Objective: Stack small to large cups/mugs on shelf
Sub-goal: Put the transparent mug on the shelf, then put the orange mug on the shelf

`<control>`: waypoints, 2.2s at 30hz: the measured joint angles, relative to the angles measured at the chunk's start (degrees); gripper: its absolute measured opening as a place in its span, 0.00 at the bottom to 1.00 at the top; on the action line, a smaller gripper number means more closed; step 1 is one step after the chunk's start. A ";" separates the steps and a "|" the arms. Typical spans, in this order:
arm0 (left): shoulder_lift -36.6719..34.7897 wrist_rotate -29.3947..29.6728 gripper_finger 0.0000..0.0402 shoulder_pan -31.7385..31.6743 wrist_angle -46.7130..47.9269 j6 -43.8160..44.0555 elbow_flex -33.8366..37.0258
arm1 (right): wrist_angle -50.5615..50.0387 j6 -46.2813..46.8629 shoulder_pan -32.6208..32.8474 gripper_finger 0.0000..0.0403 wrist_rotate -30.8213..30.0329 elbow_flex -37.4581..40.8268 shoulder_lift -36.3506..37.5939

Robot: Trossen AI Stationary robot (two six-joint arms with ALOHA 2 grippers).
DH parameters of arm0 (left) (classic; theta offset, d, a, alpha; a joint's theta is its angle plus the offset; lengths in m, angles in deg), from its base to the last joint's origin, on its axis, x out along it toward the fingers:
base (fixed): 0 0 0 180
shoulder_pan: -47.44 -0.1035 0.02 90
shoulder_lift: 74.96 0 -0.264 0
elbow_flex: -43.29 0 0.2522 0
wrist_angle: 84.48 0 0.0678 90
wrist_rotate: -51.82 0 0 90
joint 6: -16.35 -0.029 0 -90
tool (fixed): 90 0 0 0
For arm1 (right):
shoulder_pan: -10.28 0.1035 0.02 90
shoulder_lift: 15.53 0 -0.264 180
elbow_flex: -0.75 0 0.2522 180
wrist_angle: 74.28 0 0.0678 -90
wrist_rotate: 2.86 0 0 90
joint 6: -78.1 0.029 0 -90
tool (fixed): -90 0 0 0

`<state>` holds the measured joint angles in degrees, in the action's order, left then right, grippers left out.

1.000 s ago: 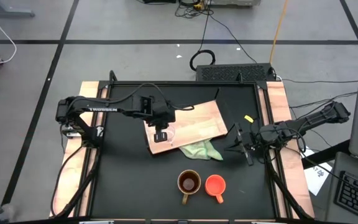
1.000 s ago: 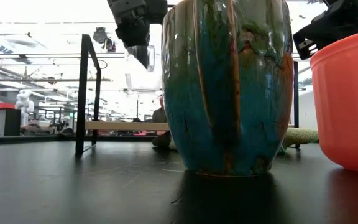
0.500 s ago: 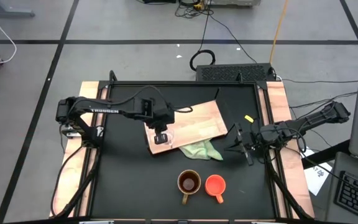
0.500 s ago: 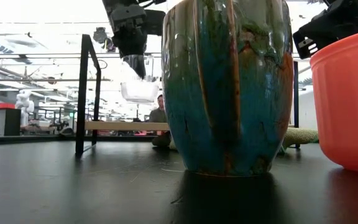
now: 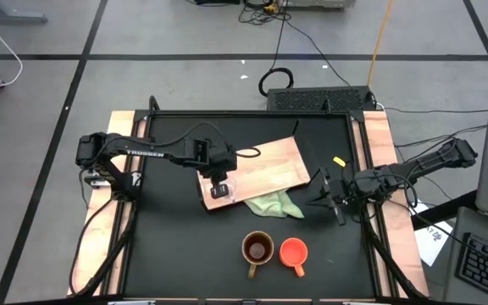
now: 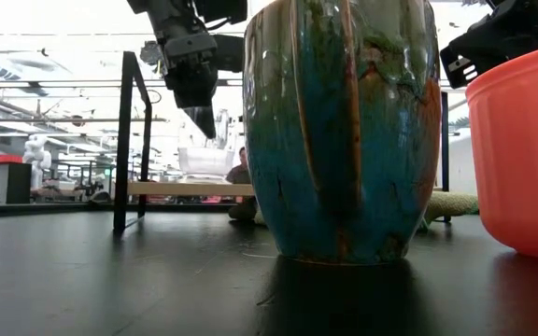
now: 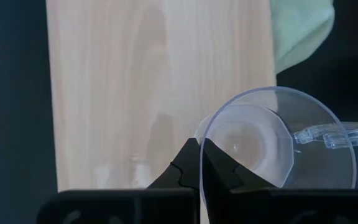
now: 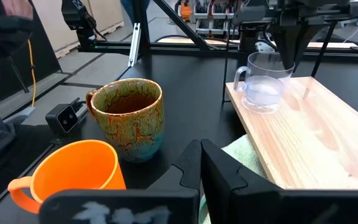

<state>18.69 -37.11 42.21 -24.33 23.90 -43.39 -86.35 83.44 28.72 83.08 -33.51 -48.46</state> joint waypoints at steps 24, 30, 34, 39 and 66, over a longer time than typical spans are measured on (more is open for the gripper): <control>0.06 2.43 0.07 -0.27 0.25 -0.09 1.30 | -0.22 0.00 -0.02 0.00 0.01 0.02 0.00; 0.07 3.46 0.14 0.17 0.12 -0.41 1.36 | -0.22 0.00 -0.02 0.00 0.01 0.02 0.00; 0.09 3.51 0.20 0.21 -0.06 -0.99 1.35 | -0.22 0.00 -0.02 0.00 0.01 0.02 0.00; 0.09 3.53 0.24 0.21 0.25 -1.47 0.72 | -0.22 0.00 -0.01 0.00 0.01 0.02 0.00; 0.00 1.85 0.01 15.54 -1.55 -4.24 -17.68 | -1.73 -1.70 0.00 0.00 -0.14 0.04 0.02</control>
<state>18.69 -35.26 57.76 -25.88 19.66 -61.07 -88.08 81.74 28.72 82.94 -33.46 -48.43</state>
